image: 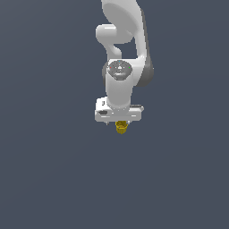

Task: Pick up the object and move it to a goal position.

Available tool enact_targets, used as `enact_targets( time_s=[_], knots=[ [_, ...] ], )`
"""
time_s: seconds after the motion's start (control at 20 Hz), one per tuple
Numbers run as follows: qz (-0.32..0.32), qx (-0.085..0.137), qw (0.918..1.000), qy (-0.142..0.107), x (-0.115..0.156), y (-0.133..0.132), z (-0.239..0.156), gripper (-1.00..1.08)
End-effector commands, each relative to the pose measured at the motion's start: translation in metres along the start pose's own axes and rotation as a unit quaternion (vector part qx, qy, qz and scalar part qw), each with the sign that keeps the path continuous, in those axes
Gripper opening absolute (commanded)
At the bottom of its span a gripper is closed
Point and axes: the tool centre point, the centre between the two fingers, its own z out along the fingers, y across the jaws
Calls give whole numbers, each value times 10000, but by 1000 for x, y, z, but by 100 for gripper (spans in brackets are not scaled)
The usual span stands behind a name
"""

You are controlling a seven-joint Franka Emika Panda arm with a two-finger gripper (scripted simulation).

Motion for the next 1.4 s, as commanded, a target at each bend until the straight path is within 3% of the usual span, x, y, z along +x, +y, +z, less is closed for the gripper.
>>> enact_targets(
  time_s=[0.0,0.55,1.35],
  knots=[
    [0,0,10000,0,0,0,0,100],
    [-26,-135,9999,-86,-6,18,8,100],
    [-648,-82,9978,103,-25,-6,34,100]
  ],
)
